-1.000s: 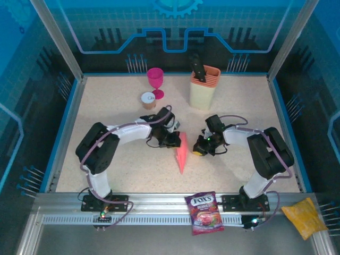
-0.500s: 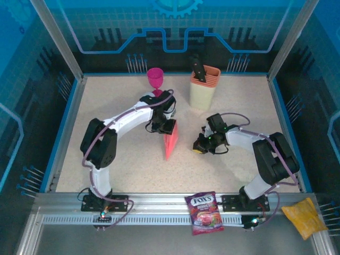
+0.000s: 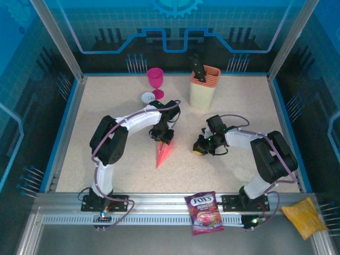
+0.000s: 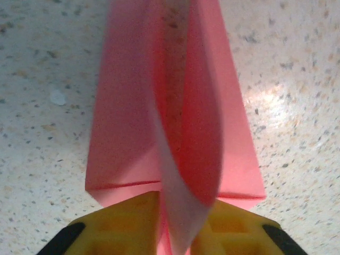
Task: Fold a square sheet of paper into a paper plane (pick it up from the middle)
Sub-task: Move the paper plane to the center of the table.
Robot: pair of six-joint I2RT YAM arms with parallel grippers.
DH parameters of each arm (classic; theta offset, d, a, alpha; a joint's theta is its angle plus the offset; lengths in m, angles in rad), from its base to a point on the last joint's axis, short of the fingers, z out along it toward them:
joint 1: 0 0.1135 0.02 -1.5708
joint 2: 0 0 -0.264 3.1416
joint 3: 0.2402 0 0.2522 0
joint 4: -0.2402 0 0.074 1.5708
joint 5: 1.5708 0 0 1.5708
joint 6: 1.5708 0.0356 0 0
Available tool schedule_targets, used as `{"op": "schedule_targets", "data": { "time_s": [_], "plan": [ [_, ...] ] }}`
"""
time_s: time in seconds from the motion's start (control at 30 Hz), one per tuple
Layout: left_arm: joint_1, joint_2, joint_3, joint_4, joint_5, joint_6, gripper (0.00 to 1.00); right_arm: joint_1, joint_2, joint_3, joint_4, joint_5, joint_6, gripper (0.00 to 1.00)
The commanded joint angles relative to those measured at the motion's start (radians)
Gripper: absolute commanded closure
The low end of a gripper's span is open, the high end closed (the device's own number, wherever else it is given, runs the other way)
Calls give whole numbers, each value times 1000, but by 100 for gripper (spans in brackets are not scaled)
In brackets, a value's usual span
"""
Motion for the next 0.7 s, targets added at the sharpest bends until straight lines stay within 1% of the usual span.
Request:
{"op": "schedule_targets", "data": {
  "time_s": [0.0, 0.07, 0.2, 0.27, 0.43, 0.57, 0.67],
  "plan": [
    [-16, 15, -33, 6, -1, 4, 68, 14, 15, -2, -2, -15, -4, 100],
    [-23, 15, -45, 15, 5, -2, 62, 14, 16, -2, -2, -16, -4, 100],
    [-31, 10, -66, 26, 15, -12, 54, 14, 21, 1, -5, -15, -7, 100],
    [-39, 9, -74, 30, 18, -17, 48, 14, 23, 4, -4, -18, -9, 100],
    [-55, 14, -86, 41, 14, -30, 28, 14, 29, 9, -2, -21, -10, 100],
    [-71, 27, -101, 52, -16, -52, 15, 14, 34, 10, -2, -21, -11, 100],
    [-77, 31, -121, 74, -36, -72, 13, 14, 35, 12, -4, -20, -11, 100]
  ]
}}
